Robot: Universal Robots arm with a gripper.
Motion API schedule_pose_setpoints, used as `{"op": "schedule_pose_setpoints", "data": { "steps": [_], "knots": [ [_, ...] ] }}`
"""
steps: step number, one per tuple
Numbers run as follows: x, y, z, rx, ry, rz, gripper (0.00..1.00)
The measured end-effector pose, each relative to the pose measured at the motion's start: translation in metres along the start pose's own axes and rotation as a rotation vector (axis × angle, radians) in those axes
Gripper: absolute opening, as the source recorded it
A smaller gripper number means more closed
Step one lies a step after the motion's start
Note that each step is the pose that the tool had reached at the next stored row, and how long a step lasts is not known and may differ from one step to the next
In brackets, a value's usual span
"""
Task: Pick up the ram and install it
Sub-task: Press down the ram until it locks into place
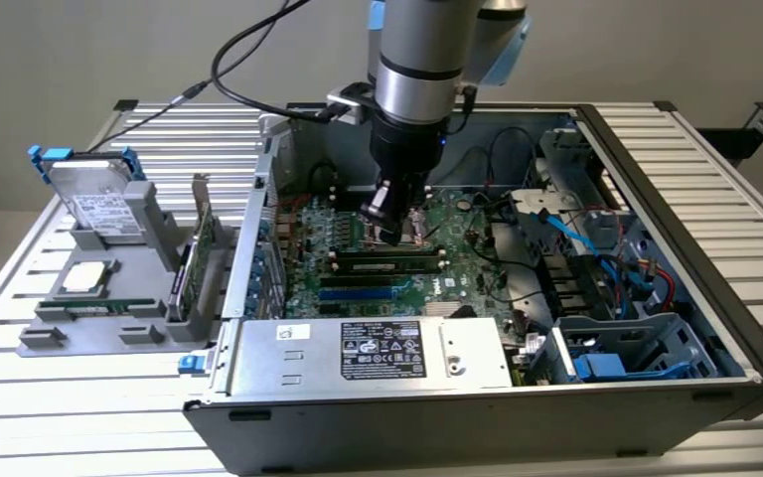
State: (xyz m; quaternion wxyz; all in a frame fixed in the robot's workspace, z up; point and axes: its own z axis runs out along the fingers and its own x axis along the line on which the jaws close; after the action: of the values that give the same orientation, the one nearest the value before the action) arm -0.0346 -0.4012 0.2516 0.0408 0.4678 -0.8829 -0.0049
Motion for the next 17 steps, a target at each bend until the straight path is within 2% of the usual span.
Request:
{"op": "schedule_pose_setpoints", "data": {
  "steps": [6, 7, 10, 17],
  "knots": [
    [-0.0001, -0.0001, 0.0005, 0.0017, -0.0119, 0.059, 0.1],
    [-0.0001, -0.0001, 0.0007, 0.0023, -0.0159, 0.077, 0.1],
    [-0.0001, -0.0001, 0.001, 0.0031, -0.022, 0.106, 0.1],
    [-0.0002, -0.0002, 0.0017, 0.0048, -0.034, 0.178, 0.1]
  ]
}}
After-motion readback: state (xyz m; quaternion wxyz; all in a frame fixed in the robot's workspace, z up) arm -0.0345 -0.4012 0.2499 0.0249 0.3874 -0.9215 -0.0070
